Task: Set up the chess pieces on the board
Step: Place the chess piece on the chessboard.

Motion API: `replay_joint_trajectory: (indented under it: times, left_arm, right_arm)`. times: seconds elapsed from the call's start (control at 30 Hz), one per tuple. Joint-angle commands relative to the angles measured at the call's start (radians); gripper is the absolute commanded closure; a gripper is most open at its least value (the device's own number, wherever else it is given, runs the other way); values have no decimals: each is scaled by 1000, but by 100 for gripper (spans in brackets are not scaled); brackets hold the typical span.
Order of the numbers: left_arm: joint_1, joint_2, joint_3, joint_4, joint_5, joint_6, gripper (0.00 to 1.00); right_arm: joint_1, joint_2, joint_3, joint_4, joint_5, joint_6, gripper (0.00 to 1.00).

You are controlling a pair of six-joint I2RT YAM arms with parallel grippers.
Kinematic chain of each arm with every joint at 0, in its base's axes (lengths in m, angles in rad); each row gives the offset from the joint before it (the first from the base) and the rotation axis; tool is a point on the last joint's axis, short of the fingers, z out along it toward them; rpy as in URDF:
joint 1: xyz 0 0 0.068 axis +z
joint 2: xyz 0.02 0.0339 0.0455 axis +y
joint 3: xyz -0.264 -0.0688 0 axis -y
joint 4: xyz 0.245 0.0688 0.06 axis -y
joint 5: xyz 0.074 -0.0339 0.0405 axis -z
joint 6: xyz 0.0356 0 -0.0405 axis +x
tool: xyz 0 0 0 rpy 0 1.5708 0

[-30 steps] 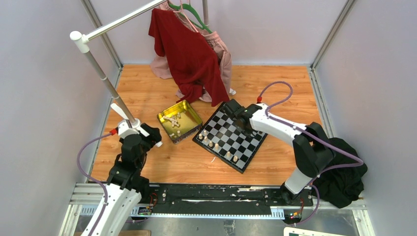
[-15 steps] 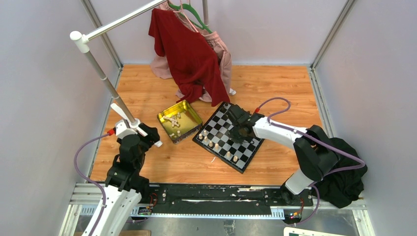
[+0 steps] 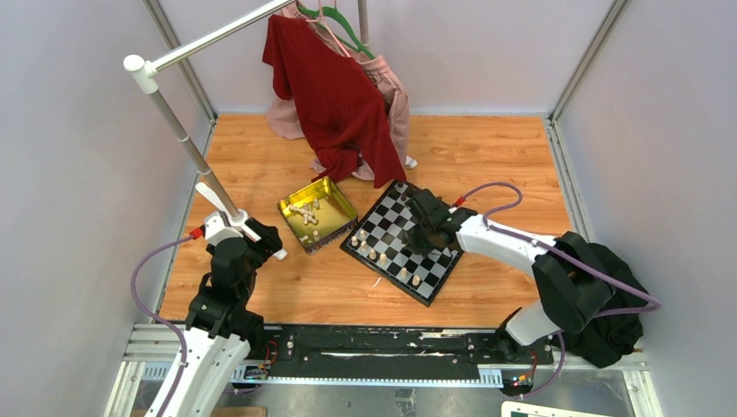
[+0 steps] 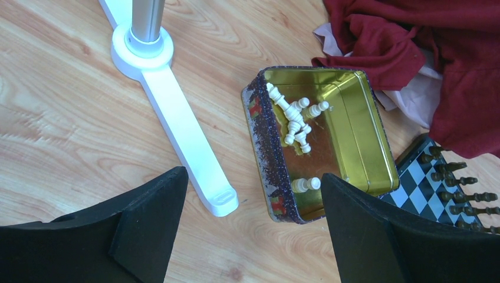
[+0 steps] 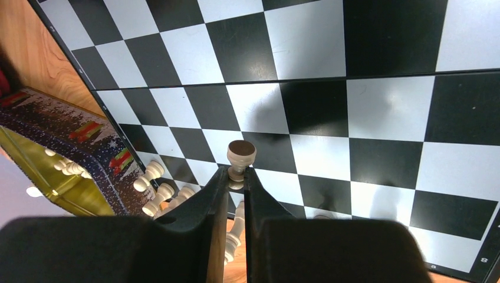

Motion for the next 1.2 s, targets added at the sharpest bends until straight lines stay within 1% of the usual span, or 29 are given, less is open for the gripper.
replay_joint_trajectory:
  times: [0.0, 0.17, 0.27, 0.4, 0.57, 0.67, 0.8, 0.93, 1.03, 1.1, 1.17]
  left_arm:
    - [-2, -7, 18, 13, -11, 10, 12]
    - [-2, -7, 18, 11, -11, 12, 12]
    - [-2, -8, 16, 12, -10, 12, 11]
    - [-2, -9, 16, 12, -10, 13, 12]
    - [-2, -9, 15, 14, -9, 13, 12]
    - [-2, -9, 14, 15, -9, 12, 12]
    - [-2, -9, 12, 18, -8, 10, 12]
    - [-2, -9, 10, 20, -7, 9, 12]
    - [-2, -9, 11, 22, -6, 9, 11]
    - [-2, -9, 11, 22, -7, 8, 11]
    - [-2, -10, 10, 23, -5, 5, 12]
  right_arm:
    - [-12, -32, -21, -2, 4, 33, 100]
    - [-13, -37, -18, 1, -7, 33, 100]
    - [-13, -48, -21, 1, -4, 35, 97]
    - [-14, -55, -26, 3, 6, 34, 84]
    - [-15, -60, -29, 6, 21, 27, 70]
    - [-16, -62, -31, 9, 25, 24, 66]
    - [-17, -69, -35, 14, 31, 18, 66]
    - [-18, -86, -26, 13, 51, -20, 67]
    - [-17, -97, 10, -11, 62, -89, 69]
    - [-15, -100, 52, -59, 76, -149, 71]
    - [-9, -100, 95, -117, 130, -216, 73]
